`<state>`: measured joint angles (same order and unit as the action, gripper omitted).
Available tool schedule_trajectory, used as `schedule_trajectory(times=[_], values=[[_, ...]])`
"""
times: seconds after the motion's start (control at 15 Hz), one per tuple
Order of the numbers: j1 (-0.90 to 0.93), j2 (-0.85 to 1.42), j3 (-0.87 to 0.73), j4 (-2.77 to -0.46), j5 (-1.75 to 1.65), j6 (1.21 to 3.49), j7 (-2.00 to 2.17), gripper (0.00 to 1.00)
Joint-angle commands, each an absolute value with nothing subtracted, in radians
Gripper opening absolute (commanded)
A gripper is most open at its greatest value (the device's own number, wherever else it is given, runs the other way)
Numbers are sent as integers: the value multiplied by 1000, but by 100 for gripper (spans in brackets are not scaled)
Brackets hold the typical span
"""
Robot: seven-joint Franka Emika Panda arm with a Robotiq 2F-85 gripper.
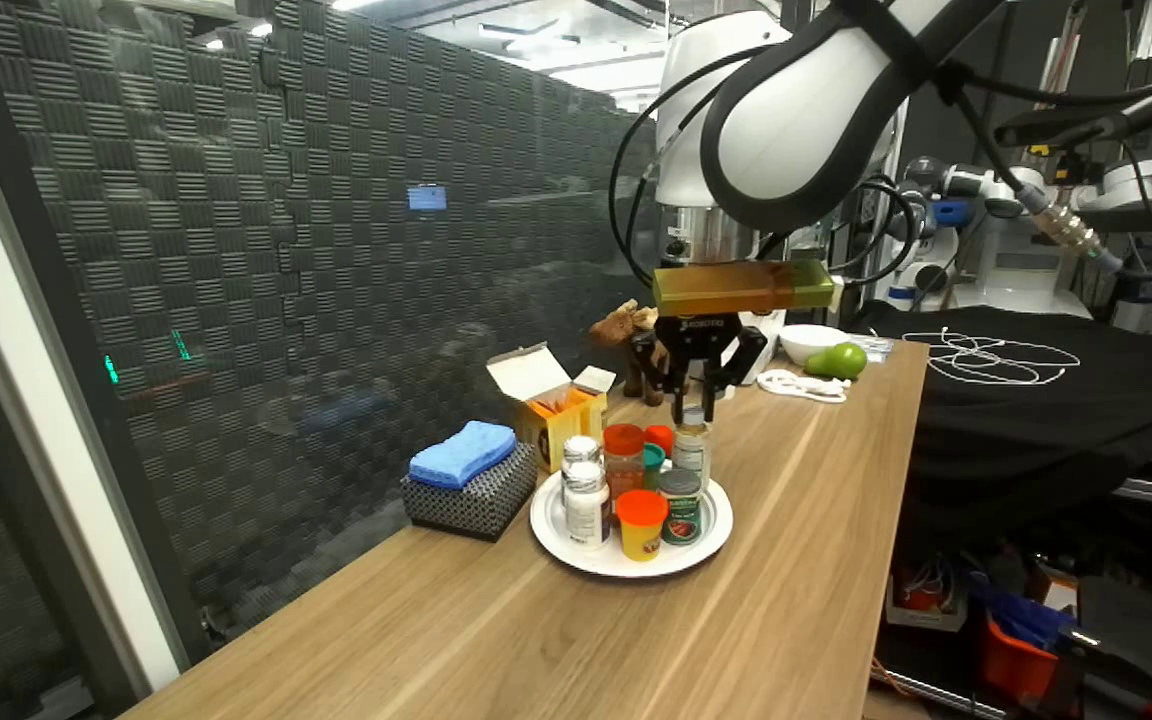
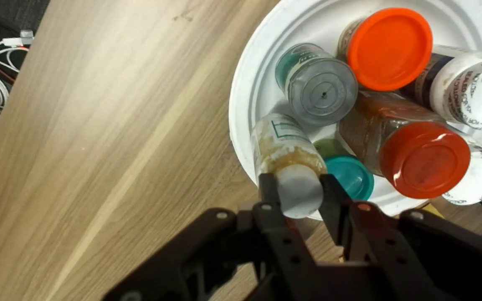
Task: Put the bottles and orange plushie that are around the white plate on the white plate
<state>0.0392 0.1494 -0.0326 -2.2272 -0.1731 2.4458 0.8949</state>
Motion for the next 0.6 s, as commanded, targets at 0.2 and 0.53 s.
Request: schedule_trajectory(times=[0.2,0.53], values=[[47,221,-41,-2173,-153,2494,874,13],[58,246,-51,-2141,-168,2520,888,13]])
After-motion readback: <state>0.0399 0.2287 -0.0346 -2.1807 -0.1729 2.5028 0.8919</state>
